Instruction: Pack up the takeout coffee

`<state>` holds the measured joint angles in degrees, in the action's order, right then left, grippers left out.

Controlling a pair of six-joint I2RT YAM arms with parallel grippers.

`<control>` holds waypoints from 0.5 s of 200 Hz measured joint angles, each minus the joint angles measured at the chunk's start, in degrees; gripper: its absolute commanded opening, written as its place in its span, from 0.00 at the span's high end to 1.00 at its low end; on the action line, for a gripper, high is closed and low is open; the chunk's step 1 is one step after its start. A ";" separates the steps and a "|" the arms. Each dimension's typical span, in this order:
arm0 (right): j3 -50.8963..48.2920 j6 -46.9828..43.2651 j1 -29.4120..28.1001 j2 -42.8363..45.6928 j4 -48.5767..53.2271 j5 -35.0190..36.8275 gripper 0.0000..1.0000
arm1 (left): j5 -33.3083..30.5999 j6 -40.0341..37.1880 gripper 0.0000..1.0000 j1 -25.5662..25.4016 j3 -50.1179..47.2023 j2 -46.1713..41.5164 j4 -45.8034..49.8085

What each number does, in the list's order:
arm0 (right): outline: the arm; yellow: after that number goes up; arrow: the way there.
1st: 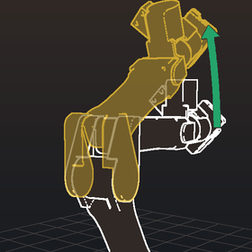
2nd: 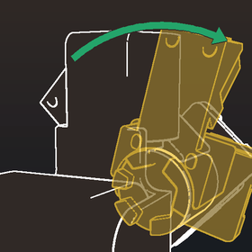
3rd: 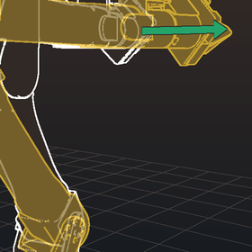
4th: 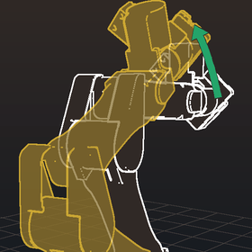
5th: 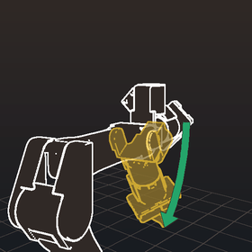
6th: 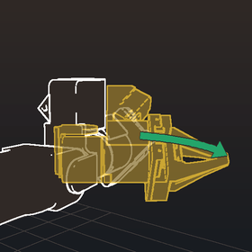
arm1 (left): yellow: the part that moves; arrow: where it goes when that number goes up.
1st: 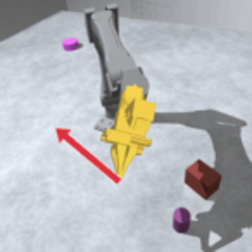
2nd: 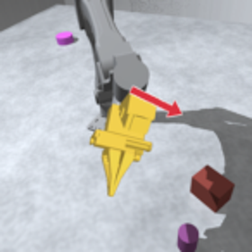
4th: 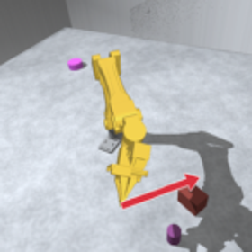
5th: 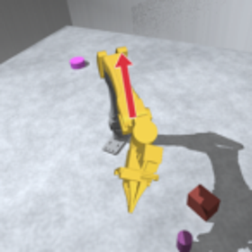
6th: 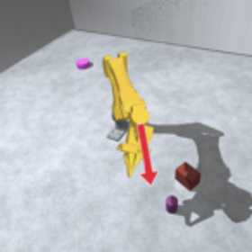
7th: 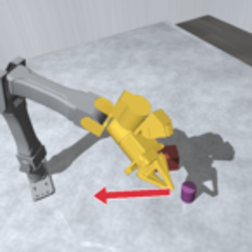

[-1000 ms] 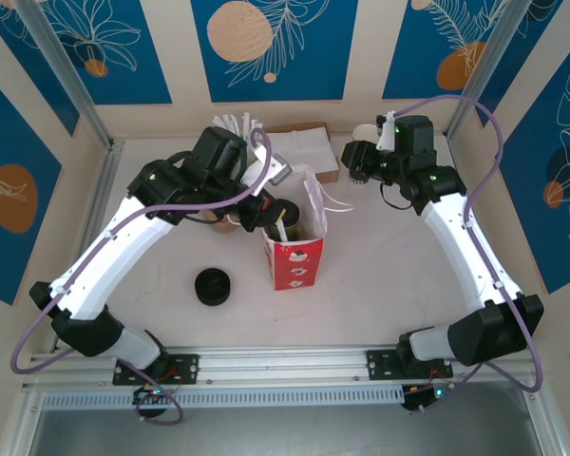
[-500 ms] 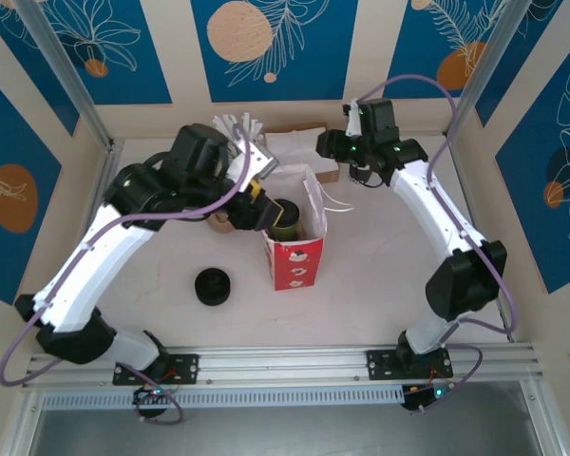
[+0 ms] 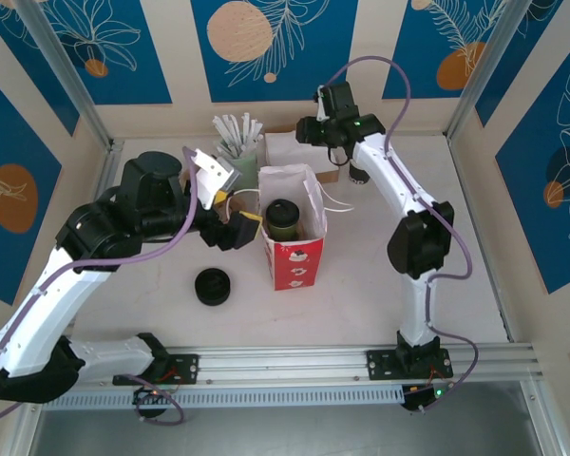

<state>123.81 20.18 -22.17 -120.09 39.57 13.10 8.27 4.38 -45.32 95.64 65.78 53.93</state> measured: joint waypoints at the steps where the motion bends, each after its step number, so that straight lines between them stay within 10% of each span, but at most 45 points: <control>1: 0.46 -0.04 0.00 -0.39 0.20 0.13 0.49 | -0.04 0.00 0.08 0.00 -0.11 -0.07 0.00; 100: 21.03 -3.43 -0.72 -20.92 5.95 4.83 0.49 | -4.02 4.39 0.06 -0.04 -2.64 -2.10 0.02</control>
<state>144.84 16.75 -22.90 -141.01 45.52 17.93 4.25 8.78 -45.36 92.99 63.68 53.95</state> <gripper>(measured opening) 0.511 0.939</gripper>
